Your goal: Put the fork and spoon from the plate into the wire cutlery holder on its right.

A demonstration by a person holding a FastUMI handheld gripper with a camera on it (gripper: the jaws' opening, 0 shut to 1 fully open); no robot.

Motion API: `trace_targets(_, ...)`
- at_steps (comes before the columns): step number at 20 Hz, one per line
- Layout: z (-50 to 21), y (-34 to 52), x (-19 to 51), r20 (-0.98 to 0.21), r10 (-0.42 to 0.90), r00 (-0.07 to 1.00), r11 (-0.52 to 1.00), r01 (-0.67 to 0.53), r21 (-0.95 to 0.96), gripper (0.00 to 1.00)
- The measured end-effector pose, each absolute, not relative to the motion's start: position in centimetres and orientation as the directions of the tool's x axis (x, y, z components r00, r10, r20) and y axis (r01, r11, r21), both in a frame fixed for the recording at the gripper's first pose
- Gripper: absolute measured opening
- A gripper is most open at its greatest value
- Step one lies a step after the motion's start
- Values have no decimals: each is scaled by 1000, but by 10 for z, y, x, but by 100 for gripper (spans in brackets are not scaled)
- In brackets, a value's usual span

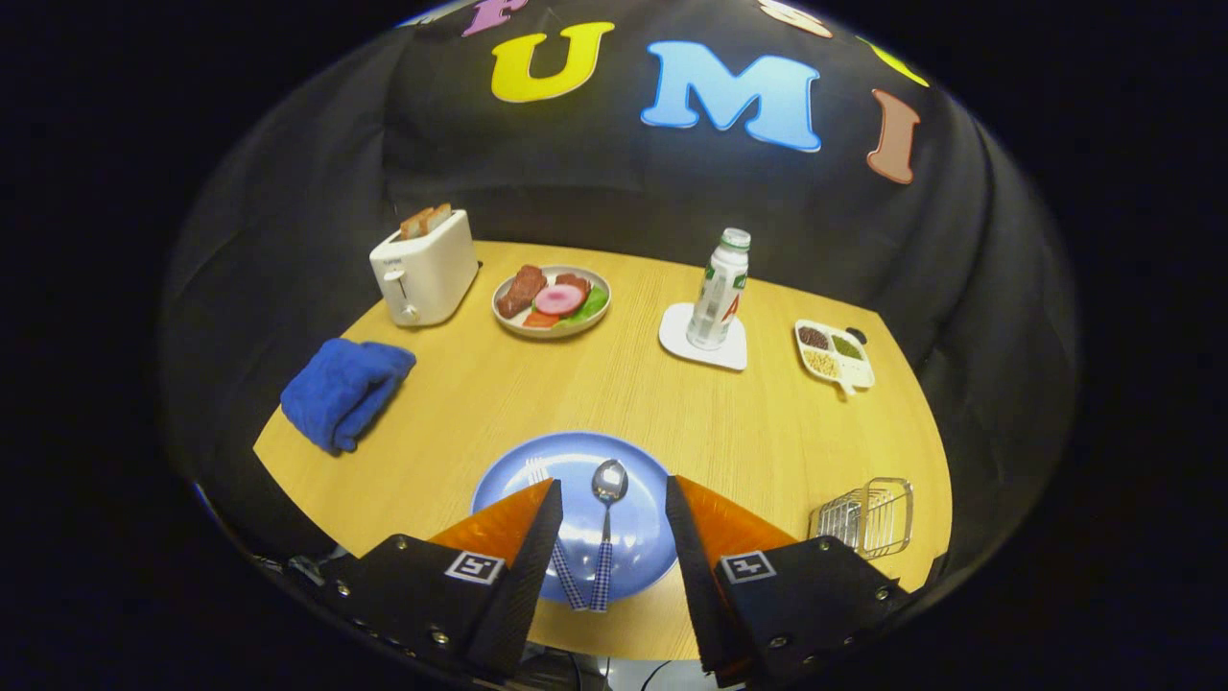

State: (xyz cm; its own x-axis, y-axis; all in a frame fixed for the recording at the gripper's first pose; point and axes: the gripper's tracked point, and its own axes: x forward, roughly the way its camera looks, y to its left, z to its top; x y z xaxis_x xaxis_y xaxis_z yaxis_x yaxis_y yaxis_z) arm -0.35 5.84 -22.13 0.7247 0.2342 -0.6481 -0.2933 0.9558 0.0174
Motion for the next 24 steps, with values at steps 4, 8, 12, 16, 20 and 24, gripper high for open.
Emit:
trace_targets(4,-268,51,-7,-757,215,617,946,-324,5,67)
trace_targets(8,-304,50,-13,-832,194,519,934,-358,-6,67)
trace_targets(12,-319,43,-10,-873,127,470,925,-375,-67,37)
trace_targets(16,-335,48,-12,-902,131,412,937,-348,-23,7)
trace_targets(20,-317,55,-8,-889,142,436,932,-361,-28,7)
trace_targets(24,-317,64,-10,-896,145,420,925,-380,-29,27)
